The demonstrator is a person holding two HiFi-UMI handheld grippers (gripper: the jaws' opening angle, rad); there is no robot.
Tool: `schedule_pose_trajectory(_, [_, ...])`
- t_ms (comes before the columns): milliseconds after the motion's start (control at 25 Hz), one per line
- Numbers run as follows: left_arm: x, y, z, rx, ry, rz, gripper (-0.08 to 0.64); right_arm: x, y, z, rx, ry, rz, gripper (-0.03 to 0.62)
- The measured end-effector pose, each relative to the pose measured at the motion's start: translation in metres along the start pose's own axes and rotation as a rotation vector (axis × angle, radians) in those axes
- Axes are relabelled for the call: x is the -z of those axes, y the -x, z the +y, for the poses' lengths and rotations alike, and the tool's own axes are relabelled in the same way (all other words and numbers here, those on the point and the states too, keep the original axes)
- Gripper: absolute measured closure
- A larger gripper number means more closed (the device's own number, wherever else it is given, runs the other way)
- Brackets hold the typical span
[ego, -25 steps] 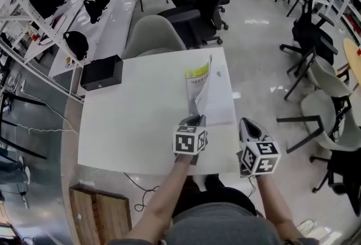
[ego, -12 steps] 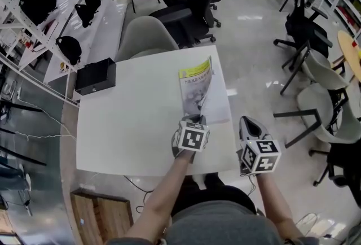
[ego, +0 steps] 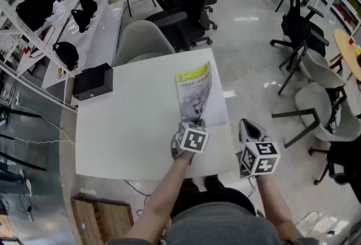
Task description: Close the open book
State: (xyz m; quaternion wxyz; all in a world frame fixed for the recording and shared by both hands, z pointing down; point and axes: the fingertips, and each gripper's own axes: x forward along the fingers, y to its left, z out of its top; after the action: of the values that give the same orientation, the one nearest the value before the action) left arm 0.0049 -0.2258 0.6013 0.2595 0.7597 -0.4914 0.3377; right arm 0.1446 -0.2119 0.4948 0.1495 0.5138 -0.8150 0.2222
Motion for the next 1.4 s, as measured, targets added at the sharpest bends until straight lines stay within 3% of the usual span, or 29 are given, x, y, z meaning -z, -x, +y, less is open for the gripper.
schedule_pose_trajectory(360, [0.007,-0.009,-0.007,0.017,-0.039,0.053,0.5,-0.001,0.0,-0.007,0.023,-0.008,0.002,0.588])
schedule_pose_trajectory(1040, [0.007,-0.008,-0.01,0.038,-0.115,0.099,0.482,0.003,0.003,-0.017,0.046,-0.026,0.013,0.588])
schedule_pose_trajectory(1240, [0.009,-0.008,-0.019,0.085,-0.12,0.117,0.414,0.005,0.004,-0.019,0.047,-0.029,0.018,0.588])
schedule_pose_trajectory(1400, [0.01,-0.009,-0.018,0.091,-0.13,0.118,0.414,0.007,0.004,-0.018,0.044,-0.027,0.025,0.588])
